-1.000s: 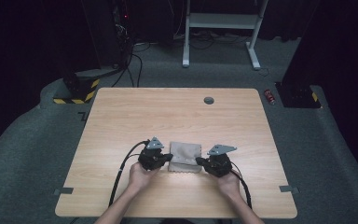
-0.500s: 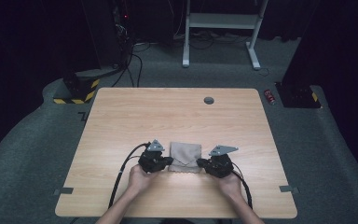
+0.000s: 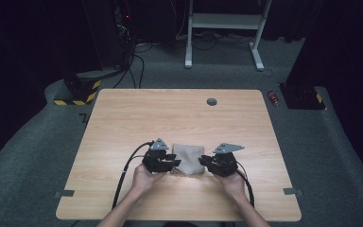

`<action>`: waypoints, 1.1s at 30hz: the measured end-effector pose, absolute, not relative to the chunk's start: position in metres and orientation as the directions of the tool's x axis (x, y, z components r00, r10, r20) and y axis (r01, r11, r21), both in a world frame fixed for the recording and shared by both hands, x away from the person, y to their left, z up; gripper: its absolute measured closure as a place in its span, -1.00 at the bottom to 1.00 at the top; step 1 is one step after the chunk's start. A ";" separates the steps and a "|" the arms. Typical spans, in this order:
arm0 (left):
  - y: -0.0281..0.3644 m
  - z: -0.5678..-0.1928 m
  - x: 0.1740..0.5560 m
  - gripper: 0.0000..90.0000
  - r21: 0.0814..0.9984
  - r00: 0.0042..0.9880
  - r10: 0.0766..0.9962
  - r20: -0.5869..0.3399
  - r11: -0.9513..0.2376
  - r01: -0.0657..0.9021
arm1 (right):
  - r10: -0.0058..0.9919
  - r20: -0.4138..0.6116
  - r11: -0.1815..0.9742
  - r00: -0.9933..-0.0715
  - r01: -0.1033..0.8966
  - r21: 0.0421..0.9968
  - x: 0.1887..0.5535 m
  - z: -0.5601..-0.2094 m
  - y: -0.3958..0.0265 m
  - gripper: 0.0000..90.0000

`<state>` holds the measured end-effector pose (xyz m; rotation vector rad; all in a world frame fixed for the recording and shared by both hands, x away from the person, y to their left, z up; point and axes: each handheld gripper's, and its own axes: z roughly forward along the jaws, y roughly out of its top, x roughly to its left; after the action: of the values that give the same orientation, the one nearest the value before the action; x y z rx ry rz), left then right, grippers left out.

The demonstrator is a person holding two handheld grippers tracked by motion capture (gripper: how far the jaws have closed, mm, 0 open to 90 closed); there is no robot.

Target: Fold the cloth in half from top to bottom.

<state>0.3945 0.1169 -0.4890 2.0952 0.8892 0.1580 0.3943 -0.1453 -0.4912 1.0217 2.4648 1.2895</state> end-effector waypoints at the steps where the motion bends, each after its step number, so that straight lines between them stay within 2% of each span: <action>1: 0.113 -0.492 0.395 0.40 0.735 0.746 0.641 -0.182 -0.415 0.536 | 0.646 0.147 0.397 -0.749 0.494 0.773 0.395 -0.492 -0.140 0.72; 5: 0.106 -0.500 0.394 0.36 0.710 0.749 0.645 -0.152 -0.456 0.536 | 0.634 0.139 0.429 -0.760 0.496 0.755 0.398 -0.500 -0.126 0.72; 7: 0.106 -0.503 0.389 0.31 0.693 0.751 0.653 -0.094 -0.499 0.521 | 0.632 0.127 0.454 -0.765 0.497 0.739 0.399 -0.505 -0.121 0.72; 13: 0.123 -0.509 0.379 0.26 0.655 0.752 0.658 -0.035 -0.553 0.515 | 0.652 0.115 0.466 -0.749 0.516 0.718 0.397 -0.516 -0.127 0.60; 22: 0.137 -0.505 0.379 0.24 0.693 0.711 0.699 -0.078 -0.474 0.543 | 0.664 0.117 0.444 -0.738 0.516 0.733 0.393 -0.512 -0.137 0.57; 33: 0.109 -0.505 0.411 0.24 0.745 0.719 0.685 -0.120 -0.417 0.521 | 0.659 0.117 0.427 -0.743 0.498 0.755 0.409 -0.510 -0.116 0.74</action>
<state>0.4106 0.1088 -0.5051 2.1116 0.9119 0.2569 0.4091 -0.1161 -0.5103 1.0204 2.4816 1.2119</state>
